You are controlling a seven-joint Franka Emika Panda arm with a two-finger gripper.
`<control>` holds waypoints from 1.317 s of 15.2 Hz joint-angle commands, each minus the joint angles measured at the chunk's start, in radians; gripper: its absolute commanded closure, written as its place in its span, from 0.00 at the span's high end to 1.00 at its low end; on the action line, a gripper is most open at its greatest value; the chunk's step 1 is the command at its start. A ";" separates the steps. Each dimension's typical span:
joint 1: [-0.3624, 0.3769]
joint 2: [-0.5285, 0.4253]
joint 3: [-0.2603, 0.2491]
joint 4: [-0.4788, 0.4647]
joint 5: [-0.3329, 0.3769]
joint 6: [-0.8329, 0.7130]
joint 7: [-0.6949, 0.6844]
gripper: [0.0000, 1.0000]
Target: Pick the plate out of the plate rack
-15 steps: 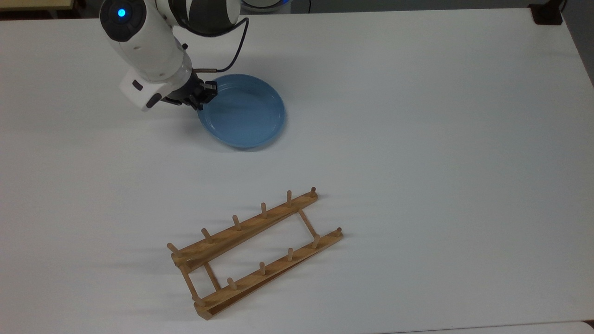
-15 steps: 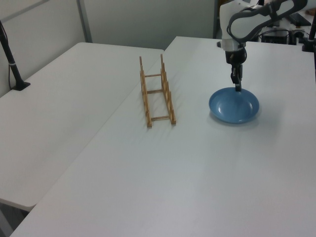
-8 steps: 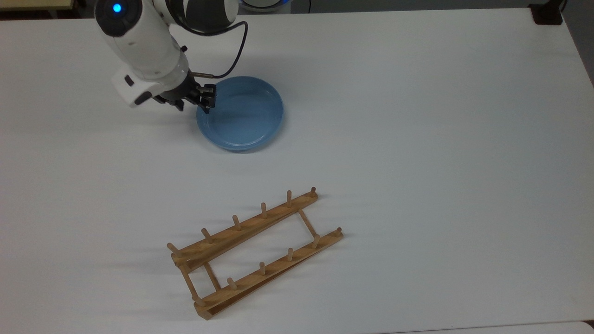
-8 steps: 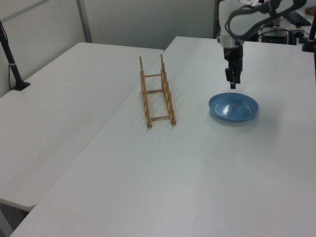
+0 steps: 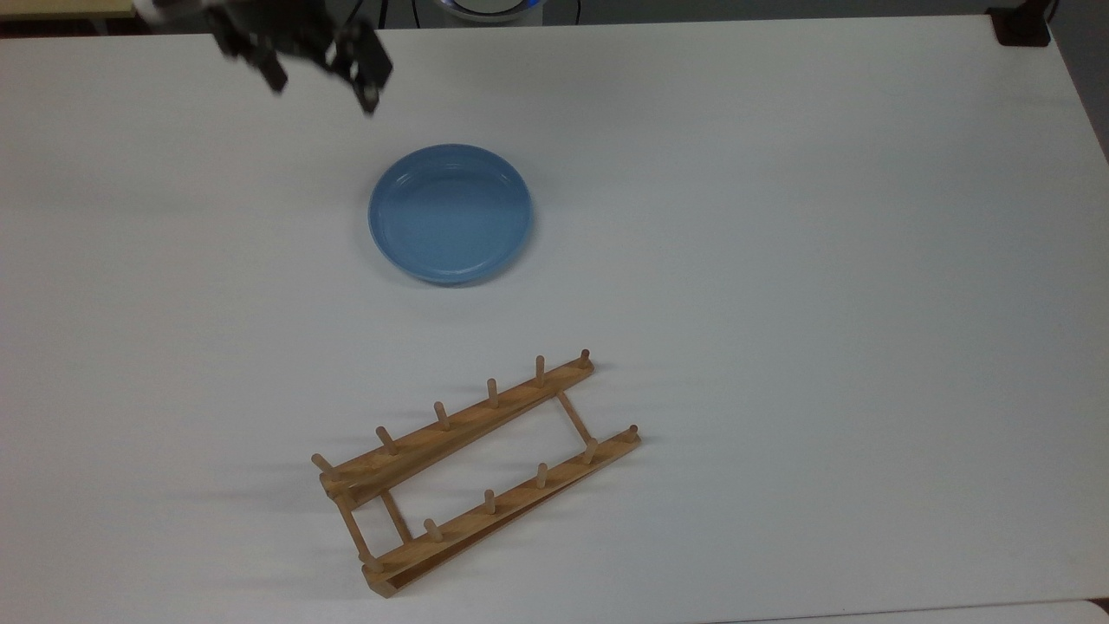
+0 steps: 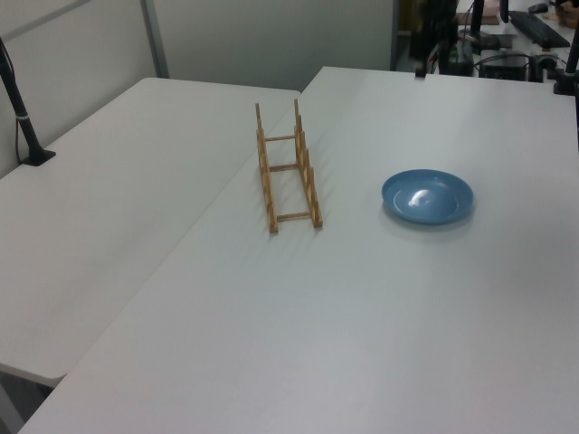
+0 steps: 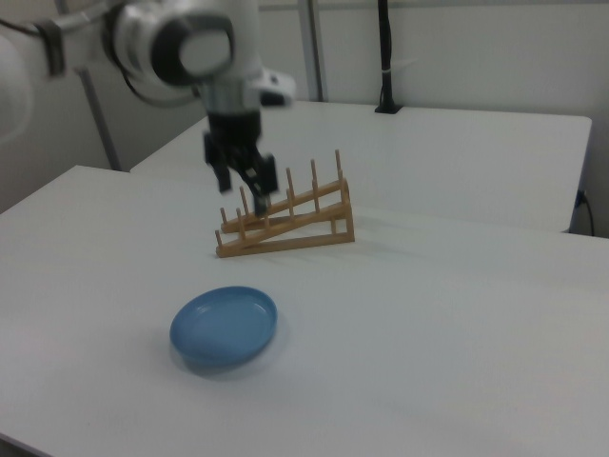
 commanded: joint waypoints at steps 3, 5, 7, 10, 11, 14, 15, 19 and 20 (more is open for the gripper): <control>0.011 -0.115 -0.015 0.113 0.121 -0.290 0.063 1.00; 0.038 -0.146 -0.014 0.105 0.117 -0.336 0.058 1.00; 0.063 -0.147 -0.015 0.093 0.105 -0.307 0.055 1.00; 0.066 -0.152 -0.015 0.039 0.071 -0.134 0.049 1.00; 0.069 -0.151 -0.015 0.031 0.053 -0.081 0.034 1.00; 0.088 -0.150 -0.022 -0.007 -0.004 0.028 -0.116 1.00; 0.089 -0.150 -0.035 -0.010 -0.009 0.032 -0.144 1.00; 0.105 -0.149 -0.055 -0.019 -0.013 0.032 -0.239 1.00; 0.105 -0.149 -0.055 -0.019 -0.013 0.033 -0.230 1.00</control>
